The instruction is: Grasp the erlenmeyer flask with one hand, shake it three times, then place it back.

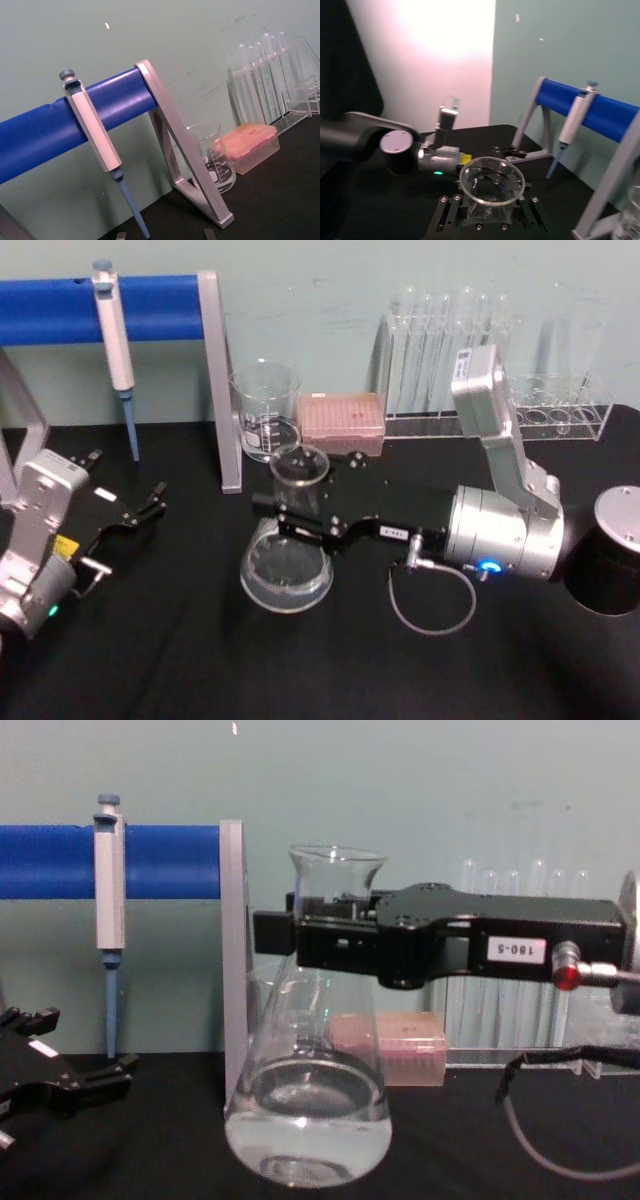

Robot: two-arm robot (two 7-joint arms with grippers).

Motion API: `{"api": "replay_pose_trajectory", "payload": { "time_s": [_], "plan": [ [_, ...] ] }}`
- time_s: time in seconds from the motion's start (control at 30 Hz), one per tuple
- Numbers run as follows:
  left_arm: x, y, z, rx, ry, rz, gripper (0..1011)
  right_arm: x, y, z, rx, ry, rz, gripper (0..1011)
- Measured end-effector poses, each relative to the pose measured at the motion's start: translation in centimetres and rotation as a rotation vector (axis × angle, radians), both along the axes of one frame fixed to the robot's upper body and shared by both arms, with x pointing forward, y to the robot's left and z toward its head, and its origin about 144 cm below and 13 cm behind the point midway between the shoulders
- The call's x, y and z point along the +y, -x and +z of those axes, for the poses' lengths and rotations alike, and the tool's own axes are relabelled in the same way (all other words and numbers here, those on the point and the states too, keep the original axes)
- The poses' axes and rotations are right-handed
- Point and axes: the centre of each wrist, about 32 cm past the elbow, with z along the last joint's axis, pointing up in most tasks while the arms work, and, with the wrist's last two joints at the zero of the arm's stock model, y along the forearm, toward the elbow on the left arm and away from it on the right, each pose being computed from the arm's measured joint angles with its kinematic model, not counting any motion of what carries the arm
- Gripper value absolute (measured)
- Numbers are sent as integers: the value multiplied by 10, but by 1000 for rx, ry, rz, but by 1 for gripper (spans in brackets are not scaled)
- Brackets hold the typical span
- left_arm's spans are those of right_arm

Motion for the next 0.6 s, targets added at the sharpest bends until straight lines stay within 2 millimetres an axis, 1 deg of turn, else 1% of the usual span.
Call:
{"api": "replay_pose_trajectory", "payload": {
  "time_s": [0.17, 0.6],
  "plan": [
    [0, 0, 0, 0, 0, 0, 1001, 1, 4, -2, 6, 3, 52, 449],
    [0, 0, 0, 0, 0, 0, 1001, 2, 6, -2, 6, 4, 81, 449]
  ]
}}
